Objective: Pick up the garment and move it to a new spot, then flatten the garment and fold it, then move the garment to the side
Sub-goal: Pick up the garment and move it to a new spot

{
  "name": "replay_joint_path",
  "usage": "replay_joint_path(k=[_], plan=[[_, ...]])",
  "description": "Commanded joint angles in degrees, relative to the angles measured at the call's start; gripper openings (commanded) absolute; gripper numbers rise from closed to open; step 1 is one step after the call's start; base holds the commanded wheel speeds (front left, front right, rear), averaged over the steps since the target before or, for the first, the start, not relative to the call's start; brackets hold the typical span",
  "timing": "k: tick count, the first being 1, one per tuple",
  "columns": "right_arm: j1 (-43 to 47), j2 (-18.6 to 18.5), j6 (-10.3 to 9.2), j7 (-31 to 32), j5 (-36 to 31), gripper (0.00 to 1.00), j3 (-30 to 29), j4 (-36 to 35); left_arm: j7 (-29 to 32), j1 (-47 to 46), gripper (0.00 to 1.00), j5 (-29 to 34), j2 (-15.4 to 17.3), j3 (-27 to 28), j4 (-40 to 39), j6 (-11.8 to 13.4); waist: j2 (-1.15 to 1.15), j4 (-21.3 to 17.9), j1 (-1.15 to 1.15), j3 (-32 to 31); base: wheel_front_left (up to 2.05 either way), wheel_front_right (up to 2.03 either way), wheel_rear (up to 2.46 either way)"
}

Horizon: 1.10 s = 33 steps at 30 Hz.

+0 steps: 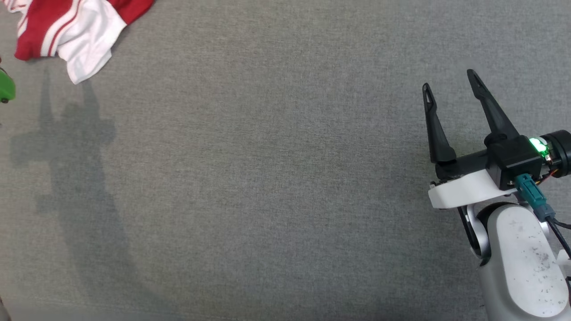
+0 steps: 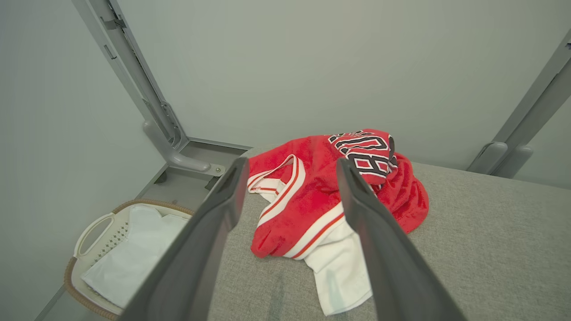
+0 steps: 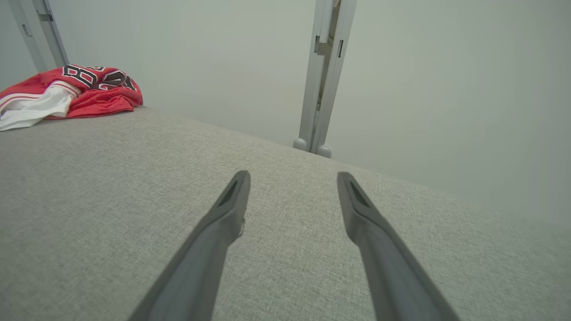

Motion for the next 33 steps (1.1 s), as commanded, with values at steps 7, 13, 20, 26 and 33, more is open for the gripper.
replay_joint_path(k=[7,13,20,26,33], plan=[[0.44,-0.2,-0.09,1.71,-1.76,1.0,-0.15,-4.96,2.4,-3.63,1.0,-6.22,-0.14,-4.8,8.24,-0.2,0.0,-3.98,0.0,10.22,0.0,0.0,0.0],[0.88,-0.2,-0.09,2.51,-2.13,1.0,-0.13,-6.79,3.6,-4.05,1.0,-10.3,-0.03,-8.28,12.75,-0.21,0.0,-3.97,0.0,11.01,0.0,0.0,0.0],[0.36,-0.2,-0.09,2.66,-2.04,1.0,0.27,-7.41,6.01,-3.77,0.89,-14.0,-0.13,-12.85,15.92,-0.22,0.0,-4.34,0.0,11.1,0.0,0.0,0.0],[-0.21,-0.2,-0.09,2.03,-1.64,1.0,0.19,-6.87,5.9,-3.37,0.0,-16.59,1.64,-15.91,16.36,-0.2,0.0,-4.92,0.0,10.9,0.0,0.0,0.0],[-0.21,-0.19,-0.09,0.64,-0.77,1.0,-0.3,-5.42,0.79,-4.63,0.0,-17.38,5.35,-17.66,16.23,-0.08,0.0,-5.37,0.0,9.23,0.0,0.0,0.0]])
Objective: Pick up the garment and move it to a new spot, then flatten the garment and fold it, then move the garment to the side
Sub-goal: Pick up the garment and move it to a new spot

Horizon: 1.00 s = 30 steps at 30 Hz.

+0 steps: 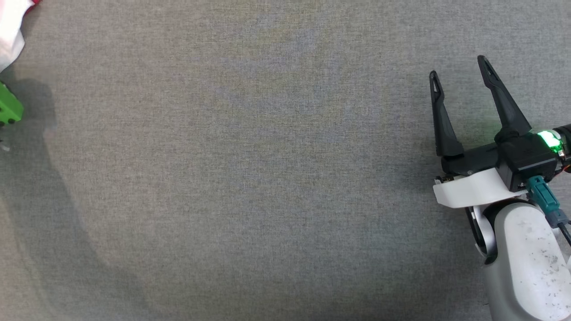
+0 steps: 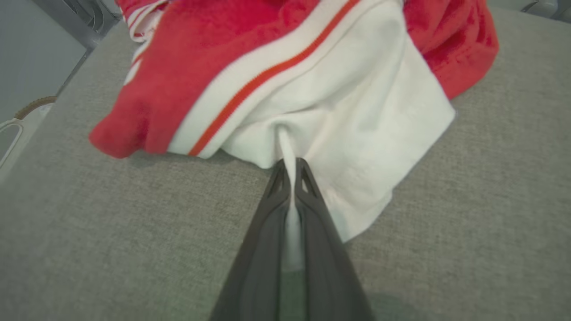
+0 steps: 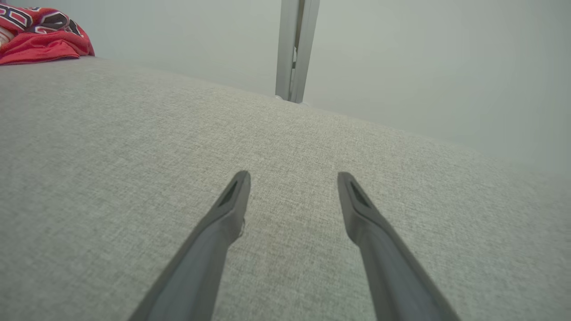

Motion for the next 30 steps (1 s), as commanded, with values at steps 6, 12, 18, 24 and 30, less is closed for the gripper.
replay_joint_path(k=[6,12,18,24,30], plan=[[-0.75,-0.19,-0.09,-2.29,2.08,1.0,-0.03,3.39,-5.23,-2.16,0.0,1.52,4.29,-1.84,0.41,0.15,0.0,-0.6,-0.01,-4.63,0.0,0.0,0.0],[-0.11,-0.2,-0.09,-4.55,5.24,1.0,0.59,7.89,-9.81,-5.03,0.0,4.61,8.58,-4.55,-1.2,0.15,0.0,-1.84,-0.01,-11.34,0.0,0.0,0.0],[1.42,-0.19,-0.09,-5.97,8.85,1.0,0.95,11.98,-11.28,-8.58,0.0,7.64,12.31,-8.09,-5.69,0.15,0.0,-3.9,-0.01,-18.53,0.0,0.0,0.0],[3.04,-0.19,-0.09,-6.42,12.3,1.0,0.83,14.65,-8.9,-12.54,0.0,10.32,12.51,-13.32,-12.61,0.15,0.0,-7.06,-0.01,-25.02,0.0,0.0,0.0],[5.06,-0.19,-0.09,-6.44,15.2,1.0,0.69,14.45,-6.23,-16.69,0.0,10.6,10.83,-18.26,-20.86,0.14,0.0,-10.64,-0.01,-29.26,0.0,0.0,0.0]])
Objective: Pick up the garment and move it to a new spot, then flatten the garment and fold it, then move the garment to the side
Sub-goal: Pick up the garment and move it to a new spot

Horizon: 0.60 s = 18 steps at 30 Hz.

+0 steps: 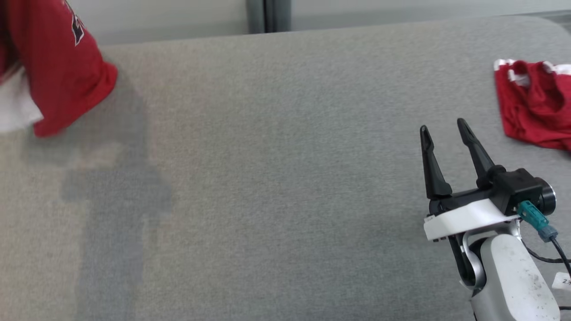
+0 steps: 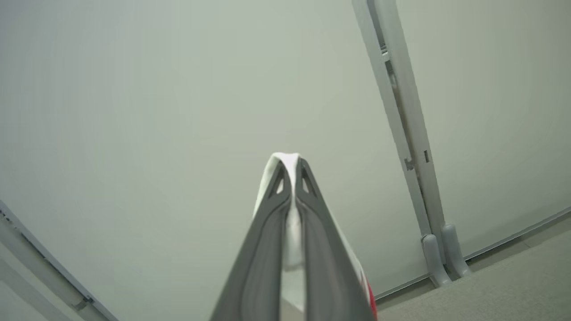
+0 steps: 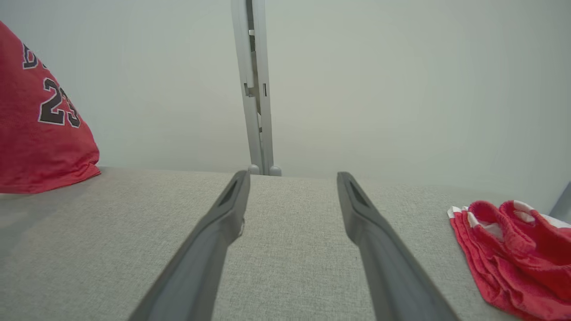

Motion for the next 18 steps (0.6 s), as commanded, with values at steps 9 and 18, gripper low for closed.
replay_joint_path(k=[9,18], plan=[[0.96,-0.19,-0.09,-0.25,3.54,1.0,1.31,-0.26,0.26,-8.21,0.0,-0.34,-8.9,-2.35,-5.38,0.57,0.0,-8.9,0.0,-6.29,0.0,0.0,0.0],[2.35,-0.17,-0.09,-0.26,2.44,1.0,-1.25,-0.5,-2.66,-1.98,0.0,-4.71,-11.13,-2.28,-6.27,0.27,0.0,-9.07,0.0,-6.4,0.0,0.0,0.0]])
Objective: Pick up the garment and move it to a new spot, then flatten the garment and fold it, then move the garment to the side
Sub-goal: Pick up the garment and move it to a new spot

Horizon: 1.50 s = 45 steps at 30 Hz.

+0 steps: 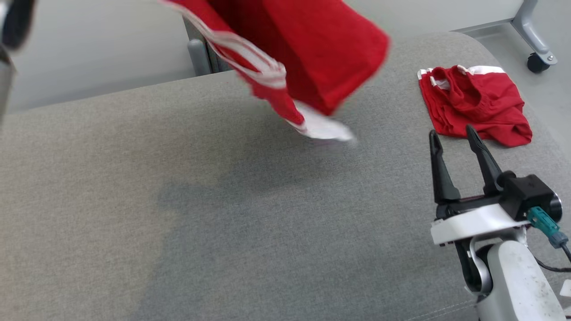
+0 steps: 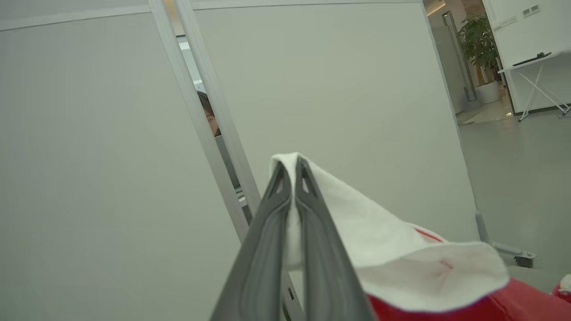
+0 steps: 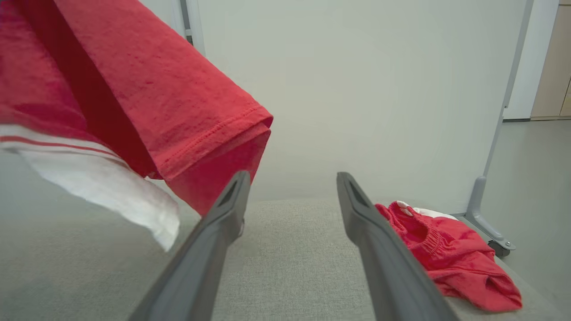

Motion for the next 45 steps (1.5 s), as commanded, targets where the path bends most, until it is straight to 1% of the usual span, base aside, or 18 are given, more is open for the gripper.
replay_joint_path(k=[1,3,7,11,13,17,21,23,24,25,26,32,38,40,41,45], plan=[[1.13,-0.16,-0.09,-0.24,-0.32,1.0,-0.58,-0.06,-0.66,3.9,0.0,-0.94,0.71,-0.13,0.12,0.01,0.0,0.57,0.0,-0.14,0.0,0.0,0.0],[1.86,-0.17,-0.09,-0.25,-0.71,1.0,-1.79,0.17,-1.4,9.88,0.0,-2.35,1.14,-0.67,0.17,0.36,0.0,1.42,0.0,-0.09,0.0,0.0,0.0],[2.86,-0.17,-0.09,-0.25,-1.12,1.0,-2.32,0.37,-3.42,21.73,0.0,-5.45,1.61,-1.26,2.11,1.79,0.0,2.54,0.0,0.42,0.0,0.0,0.0],[2.57,-0.17,-0.09,-0.25,-1.41,1.0,-2.11,0.38,-6.02,30.86,0.0,-8.66,0.9,-0.62,6.0,3.14,0.0,3.36,0.0,1.62,0.0,0.0,0.0],[2.19,-0.18,-0.09,-0.25,-1.6,1.0,-1.86,0.4,-7.09,34.02,0.0,-9.79,0.5,-0.08,8.7,3.63,0.0,3.63,0.0,2.24,0.0,0.0,0.0],[1.34,-0.18,-0.09,-0.25,-1.88,1.0,-1.22,0.59,-9.05,37.5,0.0,-11.19,-0.5,1.22,13.56,4.27,0.0,3.99,0.0,3.69,0.0,0.0,0.0],[0.95,-0.19,-0.09,-0.25,-2.28,1.0,-0.81,0.55,-10.07,39.4,0.0,-11.19,-2.01,2.36,16.22,4.73,0.0,4.34,0.0,5.09,0.0,0.0,0.0],[0.58,-0.17,-0.09,-0.25,-2.34,1.0,-0.63,0.59,-10.29,39.96,0.0,-11.48,-2.66,3.09,17.32,4.41,0.0,4.5,0.0,5.82,0.0,0.0,0.0],[0.43,-0.18,-0.09,-0.25,-2.34,1.0,-0.51,0.63,-10.39,40.18,0.16,-11.7,-2.94,3.56,17.79,4.08,0.0,4.54,0.0,6.09,0.0,0.0,0.0],[0.3,-0.18,-0.09,-0.25,-2.46,1.0,-0.4,0.67,-10.48,40.49,0.47,-11.94,-3.58,4.13,18.35,3.74,0.0,4.61,0.0,6.38,0.0,0.0,0.0],[0.24,-0.18,-0.09,-0.25,-2.54,1.0,-0.35,0.68,-10.53,40.71,1.0,-11.83,-4.06,4.43,18.71,3.54,0.0,4.67,0.0,6.47,0.0,0.0,0.0],[-0.39,-0.19,-0.09,-0.25,-3.23,1.0,-0.54,1.15,-10.47,42.73,1.0,-9.97,-5.7,9.56,16.8,2.76,0.0,5.56,0.0,5.81,0.0,0.0,0.0],[0.51,-0.18,-0.09,-0.25,-4.0,1.0,-0.91,1.68,-10.47,47.83,1.0,-4.92,-6.73,16.17,10.4,2.39,0.0,6.66,0.0,3.06,0.0,0.0,0.0],[1.19,-0.18,-0.09,-0.25,-4.1,1.0,-1.12,1.88,-10.42,50.4,1.0,-2.73,-7.78,18.39,7.27,2.48,0.0,7.05,0.0,1.94,0.0,0.0,0.0],[2.0,-0.18,-0.09,-0.25,-4.23,1.0,-1.29,2.23,-10.42,53.93,1.0,-0.09,-9.17,20.51,3.92,2.54,0.0,7.52,0.0,0.64,0.0,0.0,0.0],[3.61,-0.18,-0.09,-0.25,-4.05,1.0,-1.13,2.73,-10.43,60.21,1.0,4.18,-12.28,23.66,-1.59,2.69,0.0,8.14,0.0,-1.63,0.0,0.0,0.0]])
